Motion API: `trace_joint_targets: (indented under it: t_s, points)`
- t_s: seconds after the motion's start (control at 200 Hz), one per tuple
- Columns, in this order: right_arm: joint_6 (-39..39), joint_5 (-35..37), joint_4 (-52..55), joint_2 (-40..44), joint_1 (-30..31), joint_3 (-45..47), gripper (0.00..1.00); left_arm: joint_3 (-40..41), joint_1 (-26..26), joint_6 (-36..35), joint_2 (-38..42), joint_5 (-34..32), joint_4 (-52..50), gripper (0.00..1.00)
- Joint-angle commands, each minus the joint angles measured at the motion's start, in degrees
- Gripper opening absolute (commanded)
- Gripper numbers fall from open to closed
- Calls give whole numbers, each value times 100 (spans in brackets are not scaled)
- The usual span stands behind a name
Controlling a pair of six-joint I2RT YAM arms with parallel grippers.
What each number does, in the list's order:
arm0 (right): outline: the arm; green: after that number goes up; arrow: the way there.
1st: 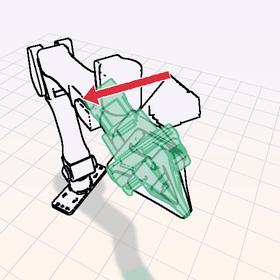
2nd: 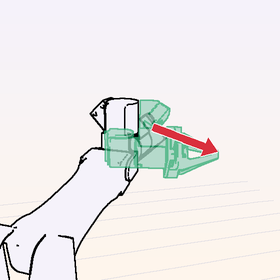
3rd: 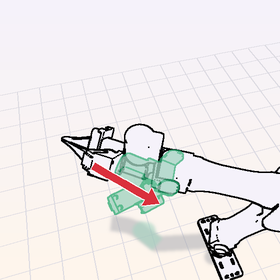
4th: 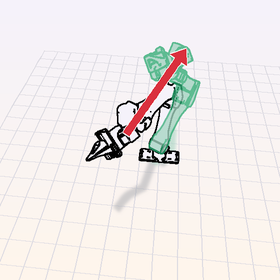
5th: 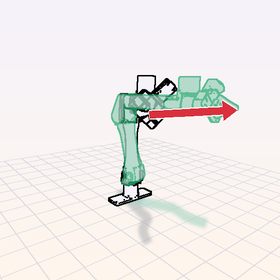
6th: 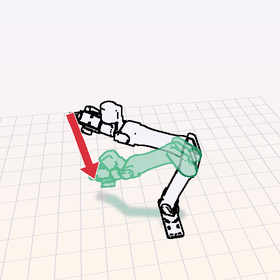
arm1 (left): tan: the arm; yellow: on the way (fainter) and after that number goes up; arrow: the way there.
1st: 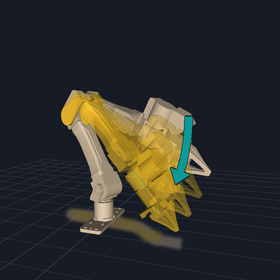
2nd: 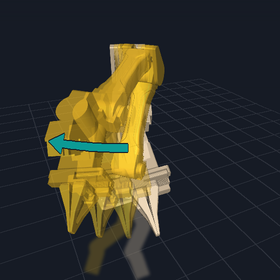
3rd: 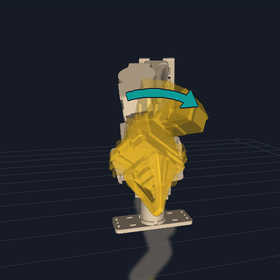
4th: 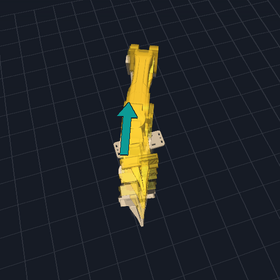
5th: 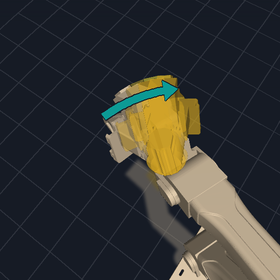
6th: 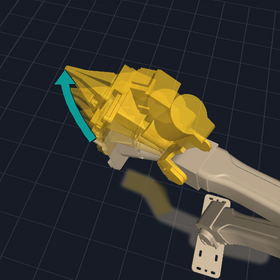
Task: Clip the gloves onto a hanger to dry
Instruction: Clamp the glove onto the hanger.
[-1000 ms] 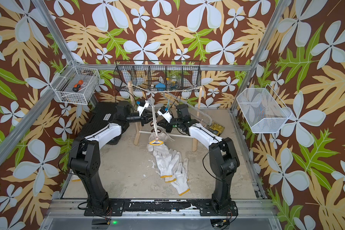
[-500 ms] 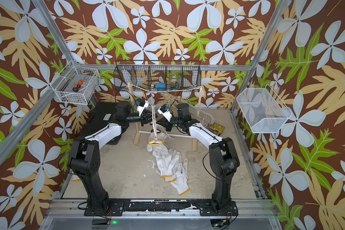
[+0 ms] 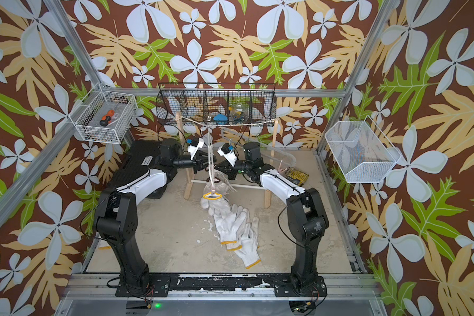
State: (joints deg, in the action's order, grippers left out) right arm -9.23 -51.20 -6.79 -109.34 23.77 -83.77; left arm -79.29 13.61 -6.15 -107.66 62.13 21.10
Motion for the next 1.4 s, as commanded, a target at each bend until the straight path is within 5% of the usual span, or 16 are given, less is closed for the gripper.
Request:
trace_joint_targets:
  t_s: [0.0,0.255,0.491,0.706,0.766,1.126,1.391]
  points:
    - [71,-101,-289,-30,5,1,0,27,-18,26,-19,137,87,31]
    - [-16,0,-197,-40,4,7,1,70,-25,36,41,46,88,54]
    - [-248,213,194,-84,4,-68,24,200,-74,-43,216,-259,78,76]
    - [-657,616,709,-59,4,-86,42,411,-78,-98,423,-464,25,83]
    - [-788,777,817,27,4,-6,45,453,-77,-163,494,-570,-62,99]
    - [-1174,1676,1333,996,-77,950,54,1011,-79,-333,1072,-1326,-264,100]
    - [-756,2080,1082,1622,-283,1764,55,1245,-78,-297,1344,-1534,-287,100]
